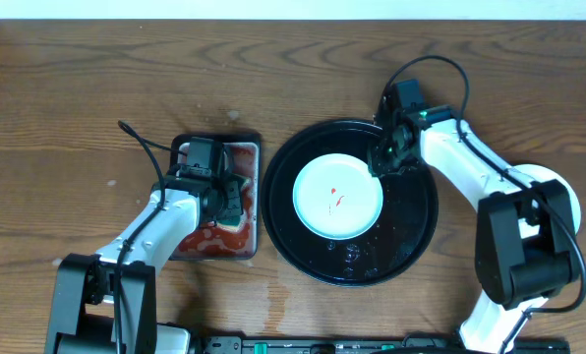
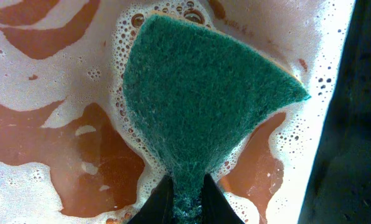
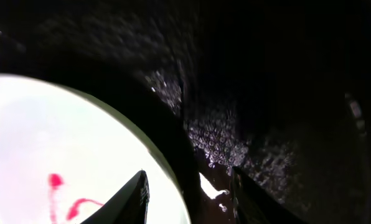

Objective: Clean dirty plates on tray and stack at the side

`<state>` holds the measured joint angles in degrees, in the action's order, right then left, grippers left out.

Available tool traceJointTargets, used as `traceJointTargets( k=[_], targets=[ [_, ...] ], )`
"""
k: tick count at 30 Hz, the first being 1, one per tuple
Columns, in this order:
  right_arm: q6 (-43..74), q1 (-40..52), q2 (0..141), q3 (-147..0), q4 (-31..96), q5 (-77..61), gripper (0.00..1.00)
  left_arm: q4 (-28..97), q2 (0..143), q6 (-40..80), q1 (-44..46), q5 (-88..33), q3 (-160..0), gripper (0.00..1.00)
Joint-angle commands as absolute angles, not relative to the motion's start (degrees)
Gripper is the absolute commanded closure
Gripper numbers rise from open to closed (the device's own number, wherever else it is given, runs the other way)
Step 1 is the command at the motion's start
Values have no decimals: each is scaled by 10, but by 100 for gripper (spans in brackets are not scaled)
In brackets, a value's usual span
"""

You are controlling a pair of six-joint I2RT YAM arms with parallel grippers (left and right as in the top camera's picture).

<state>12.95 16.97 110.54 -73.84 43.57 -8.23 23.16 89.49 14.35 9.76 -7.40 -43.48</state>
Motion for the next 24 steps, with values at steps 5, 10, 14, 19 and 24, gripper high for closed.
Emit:
traceJointTargets(
  k=[5, 10, 14, 19, 24],
  targets=[
    [128, 185, 1118, -698, 411, -77, 65, 239, 913, 142, 97, -75, -425, 92],
    [128, 185, 1118, -682, 400, -78, 85, 239, 913, 142, 97, -75, -425, 79],
    [128, 185, 1118, -674, 400, -78, 99, 239, 913, 142, 97, -75, -425, 74],
    [128, 185, 1118, -674, 400, -78, 99, 235, 912, 142, 97, -75, -427, 92],
    [128, 185, 1118, -674, 403, -79, 99, 247, 890, 142, 96, -75, -438, 93]
  ],
)
